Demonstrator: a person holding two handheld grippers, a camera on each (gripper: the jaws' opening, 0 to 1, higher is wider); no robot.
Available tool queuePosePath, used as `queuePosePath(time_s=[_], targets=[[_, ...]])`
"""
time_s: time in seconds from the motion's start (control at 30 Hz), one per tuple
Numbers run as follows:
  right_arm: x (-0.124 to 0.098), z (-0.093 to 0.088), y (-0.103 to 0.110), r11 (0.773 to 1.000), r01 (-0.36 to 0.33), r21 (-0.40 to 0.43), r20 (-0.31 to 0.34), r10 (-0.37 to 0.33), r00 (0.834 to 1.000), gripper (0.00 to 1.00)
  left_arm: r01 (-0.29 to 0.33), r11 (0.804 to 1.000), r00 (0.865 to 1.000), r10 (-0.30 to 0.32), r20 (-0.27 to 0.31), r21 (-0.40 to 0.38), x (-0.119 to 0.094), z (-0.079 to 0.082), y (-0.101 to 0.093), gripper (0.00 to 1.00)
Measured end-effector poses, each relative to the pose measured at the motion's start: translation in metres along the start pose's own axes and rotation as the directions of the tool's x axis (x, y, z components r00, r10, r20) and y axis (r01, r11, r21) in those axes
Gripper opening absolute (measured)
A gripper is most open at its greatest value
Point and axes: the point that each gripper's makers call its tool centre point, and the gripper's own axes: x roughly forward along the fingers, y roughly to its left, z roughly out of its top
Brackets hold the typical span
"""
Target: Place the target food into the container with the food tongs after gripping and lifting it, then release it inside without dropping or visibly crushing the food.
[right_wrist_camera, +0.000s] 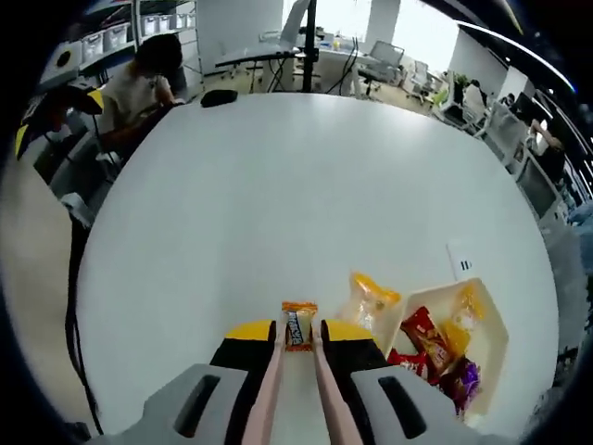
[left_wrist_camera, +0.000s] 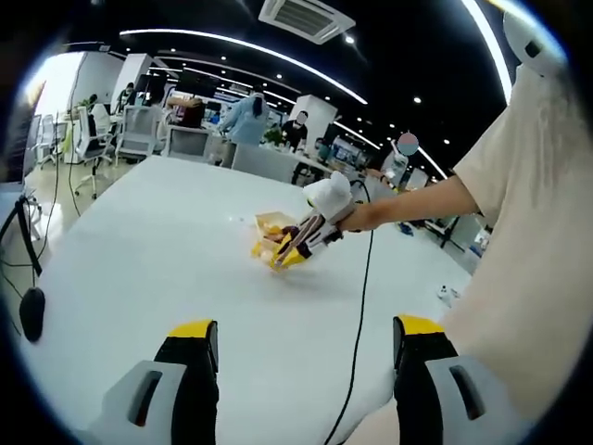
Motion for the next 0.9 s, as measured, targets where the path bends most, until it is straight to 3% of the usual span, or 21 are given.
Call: queuePosePath(time_s=[0.5, 0.9], targets=[[-0.031, 0.004, -0.026, 0.997, 0.077, 0.006, 0.024, -0.077, 0.997, 0.18, 0.023, 0.999, 1.000, -0.023, 0.005, 0.034, 0.004, 0.008, -0.009, 0.77], [-0.064, 0.011, -0.070, 0.986, 0.168, 0.011, 0.053, -0.168, 0.984, 0.19, 0.038, 0.998, 0.999, -0.038, 0.009, 0.053, 0.006, 0.013, -0.014, 0.77]])
